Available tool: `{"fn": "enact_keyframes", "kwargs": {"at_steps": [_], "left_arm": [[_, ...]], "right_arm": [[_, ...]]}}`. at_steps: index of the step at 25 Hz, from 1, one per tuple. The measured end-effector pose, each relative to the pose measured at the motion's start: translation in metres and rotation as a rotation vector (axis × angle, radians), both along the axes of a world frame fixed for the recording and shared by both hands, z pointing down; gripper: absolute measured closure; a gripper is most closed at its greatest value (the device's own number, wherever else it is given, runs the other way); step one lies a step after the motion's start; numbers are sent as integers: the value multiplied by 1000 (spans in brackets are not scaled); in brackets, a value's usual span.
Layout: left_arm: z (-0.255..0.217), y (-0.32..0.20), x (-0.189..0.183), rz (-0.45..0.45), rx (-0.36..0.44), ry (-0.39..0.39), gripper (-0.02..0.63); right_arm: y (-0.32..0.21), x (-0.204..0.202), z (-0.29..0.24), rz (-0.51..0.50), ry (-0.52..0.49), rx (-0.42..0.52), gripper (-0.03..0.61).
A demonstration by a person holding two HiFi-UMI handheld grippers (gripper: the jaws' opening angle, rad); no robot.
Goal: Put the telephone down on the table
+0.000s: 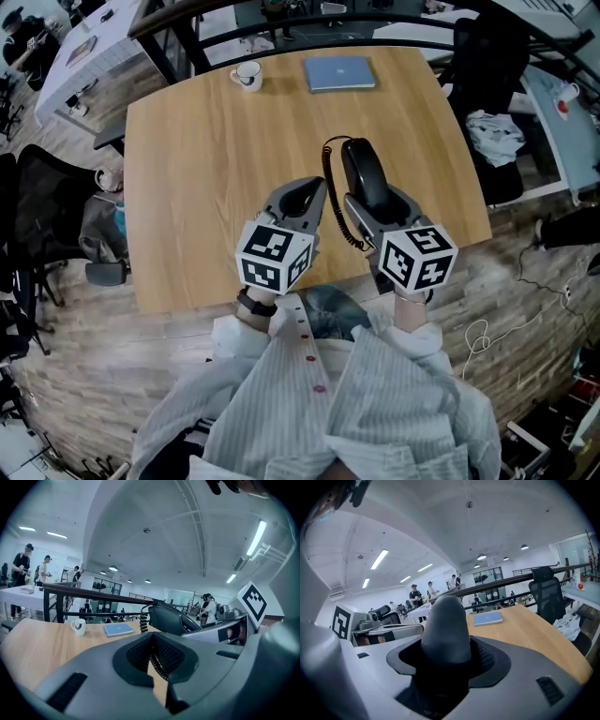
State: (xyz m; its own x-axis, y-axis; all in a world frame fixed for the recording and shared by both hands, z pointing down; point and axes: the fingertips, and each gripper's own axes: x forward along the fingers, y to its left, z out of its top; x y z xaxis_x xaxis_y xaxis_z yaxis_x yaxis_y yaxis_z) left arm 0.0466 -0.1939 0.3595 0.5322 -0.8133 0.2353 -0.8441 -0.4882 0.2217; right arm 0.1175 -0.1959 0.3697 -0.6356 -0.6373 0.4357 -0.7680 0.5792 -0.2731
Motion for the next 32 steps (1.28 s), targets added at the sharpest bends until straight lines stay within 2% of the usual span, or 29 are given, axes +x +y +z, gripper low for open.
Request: {"fn": "enact_keyframes", "kwargs": {"at_steps": [10,19,32], "left_arm": [[-5,-36,13,1,-3,-21,604],[-6,-47,4,3,0,-24,604],[28,-57,11,56,-71,-31,604]], "right_arm": [[-38,11,-3,-8,-17,-9,284],[-46,3,1,7,-29,-22,284],[-45,9,51,67,-16,-143,284]]}}
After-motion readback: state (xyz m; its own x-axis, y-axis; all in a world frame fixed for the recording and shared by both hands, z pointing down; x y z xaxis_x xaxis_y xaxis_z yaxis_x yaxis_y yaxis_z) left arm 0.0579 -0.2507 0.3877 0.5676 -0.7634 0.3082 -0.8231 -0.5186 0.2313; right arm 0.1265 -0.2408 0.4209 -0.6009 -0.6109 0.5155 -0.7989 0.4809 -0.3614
